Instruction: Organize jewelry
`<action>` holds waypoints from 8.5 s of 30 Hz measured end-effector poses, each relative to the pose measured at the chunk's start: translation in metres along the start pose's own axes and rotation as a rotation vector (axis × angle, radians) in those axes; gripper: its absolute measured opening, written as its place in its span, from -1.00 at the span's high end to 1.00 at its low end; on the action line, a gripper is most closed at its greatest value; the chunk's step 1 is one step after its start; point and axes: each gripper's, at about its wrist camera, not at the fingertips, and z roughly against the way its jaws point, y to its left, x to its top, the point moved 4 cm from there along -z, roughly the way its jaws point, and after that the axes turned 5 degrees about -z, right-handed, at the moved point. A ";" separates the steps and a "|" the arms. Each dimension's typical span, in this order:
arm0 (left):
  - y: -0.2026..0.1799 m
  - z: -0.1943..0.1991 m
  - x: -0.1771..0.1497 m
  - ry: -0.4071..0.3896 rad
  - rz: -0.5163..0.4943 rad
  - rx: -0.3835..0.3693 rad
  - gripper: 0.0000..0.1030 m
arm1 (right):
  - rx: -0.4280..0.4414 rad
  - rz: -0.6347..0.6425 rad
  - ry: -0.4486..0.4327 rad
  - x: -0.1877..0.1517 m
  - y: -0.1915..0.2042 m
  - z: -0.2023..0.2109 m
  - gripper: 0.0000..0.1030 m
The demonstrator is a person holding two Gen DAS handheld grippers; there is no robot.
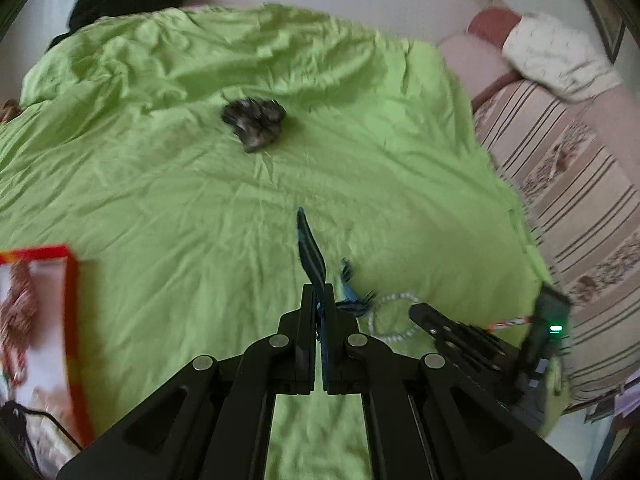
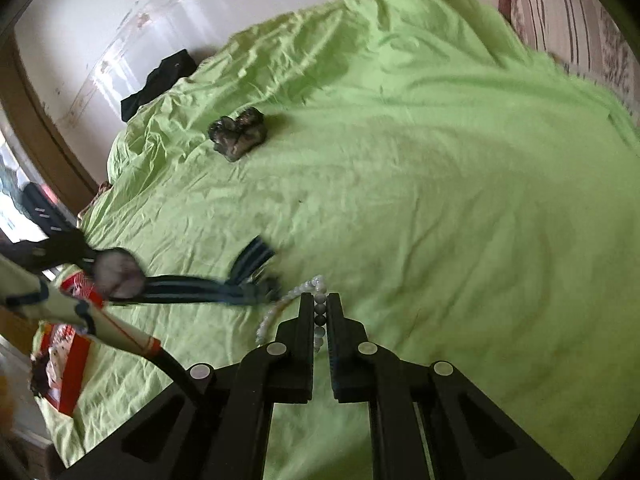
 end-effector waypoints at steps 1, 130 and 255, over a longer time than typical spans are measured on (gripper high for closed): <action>0.002 0.015 -0.003 -0.014 0.013 -0.004 0.97 | -0.004 0.005 -0.004 -0.002 0.002 0.003 0.87; 0.346 0.226 -0.184 -0.141 0.468 0.500 -0.24 | -0.014 0.555 0.372 -0.091 0.430 -0.152 0.34; 0.153 0.295 -0.307 -0.182 0.273 0.756 -1.00 | -0.127 0.400 -0.018 -0.228 0.301 0.176 -0.92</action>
